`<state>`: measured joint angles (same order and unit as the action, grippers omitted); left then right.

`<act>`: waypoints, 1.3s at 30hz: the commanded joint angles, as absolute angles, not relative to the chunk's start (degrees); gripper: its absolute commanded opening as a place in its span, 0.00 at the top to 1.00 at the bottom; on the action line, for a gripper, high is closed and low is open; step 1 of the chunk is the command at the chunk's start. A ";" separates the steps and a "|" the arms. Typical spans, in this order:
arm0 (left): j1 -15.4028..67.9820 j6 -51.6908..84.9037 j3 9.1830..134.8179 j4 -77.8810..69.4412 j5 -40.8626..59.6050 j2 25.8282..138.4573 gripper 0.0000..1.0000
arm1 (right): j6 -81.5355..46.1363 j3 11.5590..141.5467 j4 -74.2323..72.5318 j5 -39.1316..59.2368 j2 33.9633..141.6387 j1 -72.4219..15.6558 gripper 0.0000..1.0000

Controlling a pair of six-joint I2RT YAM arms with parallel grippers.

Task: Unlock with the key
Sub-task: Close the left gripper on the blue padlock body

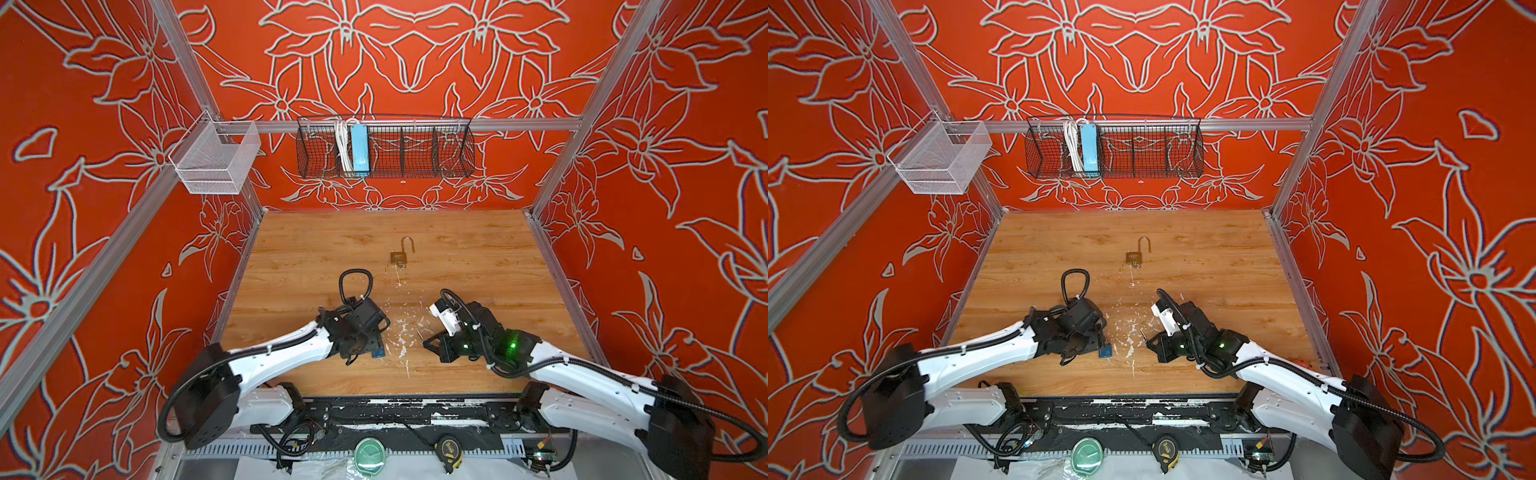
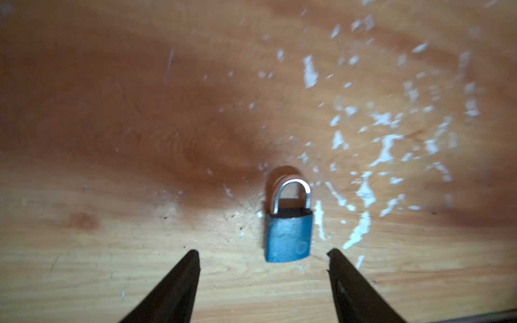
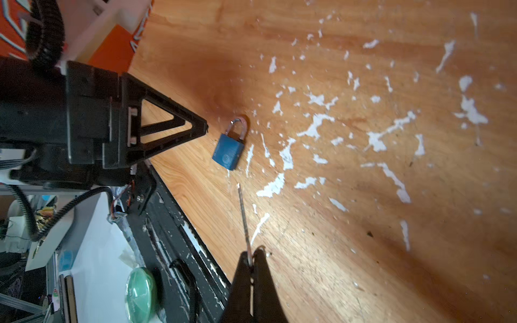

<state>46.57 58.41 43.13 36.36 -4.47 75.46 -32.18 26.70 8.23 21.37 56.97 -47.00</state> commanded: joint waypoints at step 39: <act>51.81 63.79 57.60 41.05 -6.41 88.66 0.85 | -33.00 22.35 6.99 23.69 54.14 -47.53 1.00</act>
<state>50.13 61.56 57.19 42.17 -2.50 95.24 -33.19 23.62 8.21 22.52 53.95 -47.03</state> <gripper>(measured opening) 0.360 0.052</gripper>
